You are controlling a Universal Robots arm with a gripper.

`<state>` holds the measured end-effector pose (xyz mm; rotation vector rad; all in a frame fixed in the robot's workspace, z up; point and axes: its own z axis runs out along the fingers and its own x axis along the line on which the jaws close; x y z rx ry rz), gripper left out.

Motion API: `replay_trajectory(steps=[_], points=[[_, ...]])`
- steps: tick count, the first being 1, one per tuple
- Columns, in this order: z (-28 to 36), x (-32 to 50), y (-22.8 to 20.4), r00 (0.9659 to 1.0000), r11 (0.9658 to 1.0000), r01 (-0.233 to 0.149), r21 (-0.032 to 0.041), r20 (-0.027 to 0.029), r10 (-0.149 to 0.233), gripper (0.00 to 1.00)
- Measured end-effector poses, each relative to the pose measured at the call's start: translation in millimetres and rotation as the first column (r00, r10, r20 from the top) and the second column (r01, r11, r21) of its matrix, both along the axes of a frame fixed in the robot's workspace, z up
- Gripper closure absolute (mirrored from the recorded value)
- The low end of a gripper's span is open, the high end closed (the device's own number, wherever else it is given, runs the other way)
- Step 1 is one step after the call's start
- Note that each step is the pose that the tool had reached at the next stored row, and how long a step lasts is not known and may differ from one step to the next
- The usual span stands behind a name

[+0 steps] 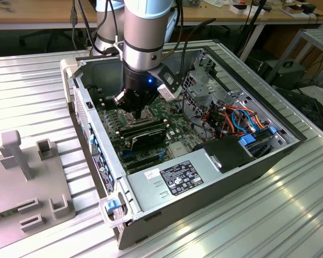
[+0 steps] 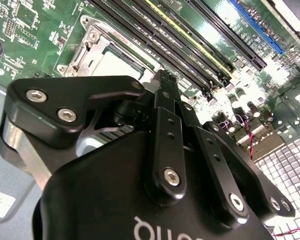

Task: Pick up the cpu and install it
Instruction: 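Install the second cpu locking lever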

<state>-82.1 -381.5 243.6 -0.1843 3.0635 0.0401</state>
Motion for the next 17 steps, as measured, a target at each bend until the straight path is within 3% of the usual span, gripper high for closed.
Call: replay_trajectory(steps=[8, 11, 17], points=[[-0.1, 0.0, 0.0, 1.0000, 1.0000, 0.000, -0.0004, 0.0001, 0.000, 0.89], [-0.8, 0.0, 0.1, 1.0000, 1.0000, 0.000, 0.0067, 0.0002, 0.000, 0.89], [-1.3, 0.0, 0.0, 1.0000, 1.0000, 0.000, 0.0068, 0.0001, 0.000, 0.89]])
